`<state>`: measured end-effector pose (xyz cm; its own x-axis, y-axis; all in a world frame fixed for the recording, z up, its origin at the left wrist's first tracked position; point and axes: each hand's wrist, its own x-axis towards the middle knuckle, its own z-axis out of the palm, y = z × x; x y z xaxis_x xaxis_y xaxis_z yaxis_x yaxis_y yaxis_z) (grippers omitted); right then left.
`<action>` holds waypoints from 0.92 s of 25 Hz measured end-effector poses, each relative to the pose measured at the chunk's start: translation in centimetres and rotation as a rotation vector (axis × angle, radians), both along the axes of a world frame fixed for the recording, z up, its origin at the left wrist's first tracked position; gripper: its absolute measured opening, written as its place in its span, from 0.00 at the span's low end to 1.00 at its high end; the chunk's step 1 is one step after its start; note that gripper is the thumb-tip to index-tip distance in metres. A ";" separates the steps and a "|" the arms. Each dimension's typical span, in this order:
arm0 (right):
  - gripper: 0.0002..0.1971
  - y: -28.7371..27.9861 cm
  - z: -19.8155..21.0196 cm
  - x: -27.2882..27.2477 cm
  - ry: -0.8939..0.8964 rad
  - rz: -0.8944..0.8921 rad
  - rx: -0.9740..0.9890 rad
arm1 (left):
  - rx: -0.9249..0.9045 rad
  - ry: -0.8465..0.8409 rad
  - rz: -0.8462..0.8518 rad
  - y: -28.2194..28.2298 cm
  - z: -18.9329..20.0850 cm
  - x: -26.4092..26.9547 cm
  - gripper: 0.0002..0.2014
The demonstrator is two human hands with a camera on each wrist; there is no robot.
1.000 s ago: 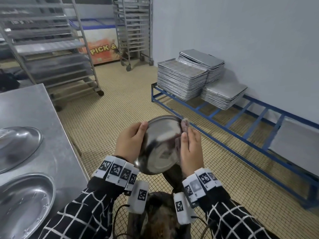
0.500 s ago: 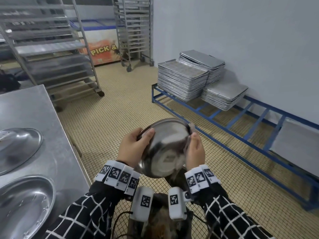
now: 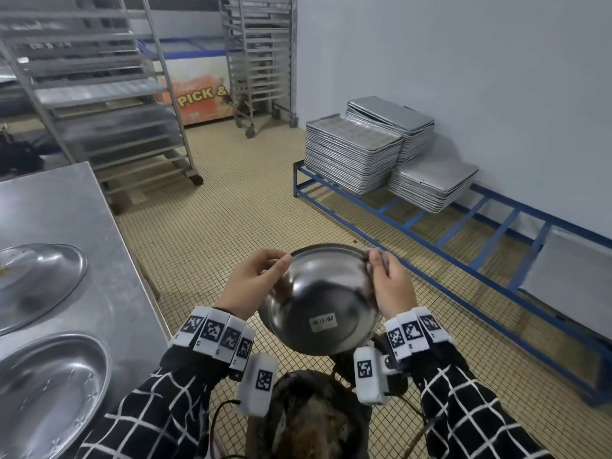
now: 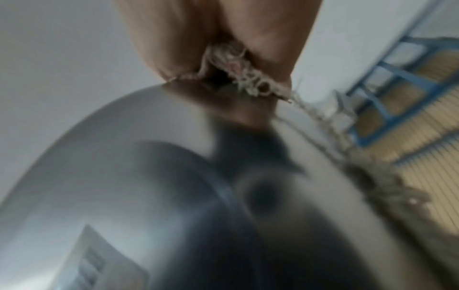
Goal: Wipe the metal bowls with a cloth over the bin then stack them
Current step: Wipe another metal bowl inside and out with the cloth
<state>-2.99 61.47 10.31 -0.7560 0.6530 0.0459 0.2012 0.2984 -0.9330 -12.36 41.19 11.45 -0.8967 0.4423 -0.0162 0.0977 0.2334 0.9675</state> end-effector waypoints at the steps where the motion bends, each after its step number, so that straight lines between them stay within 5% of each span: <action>1: 0.14 -0.1 0.3 -0.3 -0.041 0.059 0.101 | -0.043 0.023 -0.033 0.1 0.2 0.1 0.11; 6: 0.14 -1.4 0.7 -1.6 -0.044 0.223 0.301 | -0.248 0.208 -0.003 0.9 0.5 0.7 0.18; 16: 0.29 -7.2 -2.0 0.3 0.166 0.153 0.694 | -0.225 0.209 0.144 1.2 0.7 1.5 0.22; 23: 0.26 -3.9 -2.7 0.8 0.182 -0.010 0.097 | -0.048 0.163 0.207 1.1 0.8 1.7 0.28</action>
<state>-2.17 57.61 7.58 -0.7232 0.6459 0.2446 0.0349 0.3879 -0.9211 -10.63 42.31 12.24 -0.9604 0.2516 0.1195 0.1969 0.3097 0.9302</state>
